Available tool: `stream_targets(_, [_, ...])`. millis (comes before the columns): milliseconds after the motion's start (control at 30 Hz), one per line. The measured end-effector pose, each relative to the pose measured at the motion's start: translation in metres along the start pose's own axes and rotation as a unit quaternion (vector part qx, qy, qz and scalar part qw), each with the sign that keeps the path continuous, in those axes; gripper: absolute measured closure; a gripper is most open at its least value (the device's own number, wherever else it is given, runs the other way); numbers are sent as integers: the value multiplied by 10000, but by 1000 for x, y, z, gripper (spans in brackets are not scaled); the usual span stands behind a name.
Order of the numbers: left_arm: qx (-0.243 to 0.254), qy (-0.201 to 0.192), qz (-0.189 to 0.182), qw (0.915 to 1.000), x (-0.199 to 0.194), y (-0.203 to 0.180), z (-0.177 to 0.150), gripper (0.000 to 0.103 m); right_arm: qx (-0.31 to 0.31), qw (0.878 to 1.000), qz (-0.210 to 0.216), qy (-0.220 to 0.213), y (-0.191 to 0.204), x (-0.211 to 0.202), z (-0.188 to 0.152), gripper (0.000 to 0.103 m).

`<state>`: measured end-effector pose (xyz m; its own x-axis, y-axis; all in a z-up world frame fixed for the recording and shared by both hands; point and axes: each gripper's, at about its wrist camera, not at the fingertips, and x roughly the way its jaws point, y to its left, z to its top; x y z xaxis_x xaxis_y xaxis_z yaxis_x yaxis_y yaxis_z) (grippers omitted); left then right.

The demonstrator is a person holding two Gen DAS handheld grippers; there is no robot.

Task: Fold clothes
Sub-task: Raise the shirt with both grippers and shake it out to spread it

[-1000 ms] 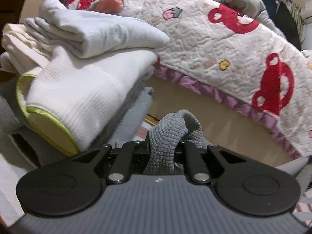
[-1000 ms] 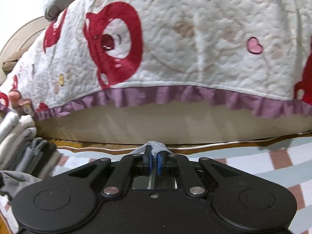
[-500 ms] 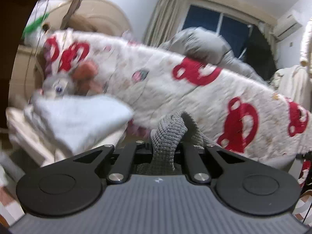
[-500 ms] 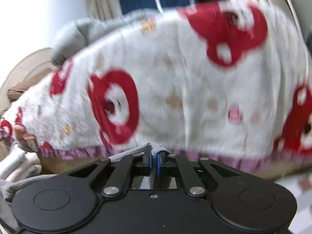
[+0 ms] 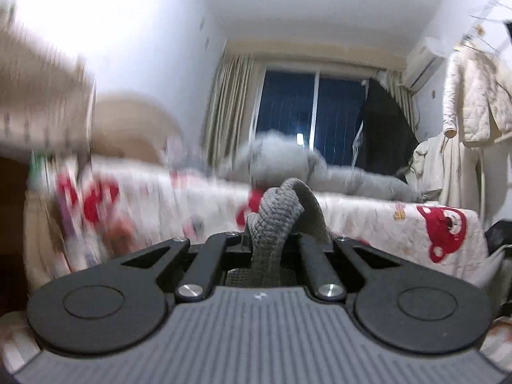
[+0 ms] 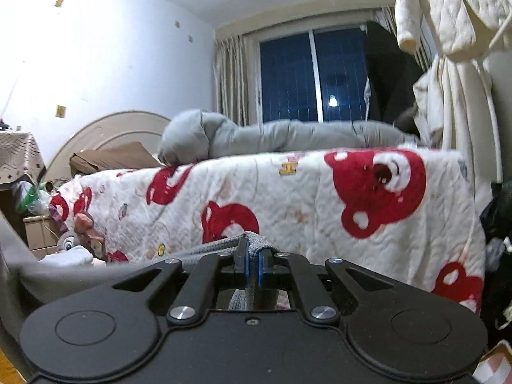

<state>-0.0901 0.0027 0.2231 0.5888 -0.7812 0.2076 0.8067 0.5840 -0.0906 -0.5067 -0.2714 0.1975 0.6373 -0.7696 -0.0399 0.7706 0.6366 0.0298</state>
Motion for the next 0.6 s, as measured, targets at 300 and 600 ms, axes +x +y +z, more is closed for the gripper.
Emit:
stream_targets(300, [535, 1588, 394, 9851, 142, 0, -73, 98, 584, 9938, -242, 918, -41, 100, -57, 97])
stream_targets(600, [595, 2824, 493, 9562, 281, 5, -270, 92, 1112, 9618, -1375, 2092, -95, 265, -169, 97])
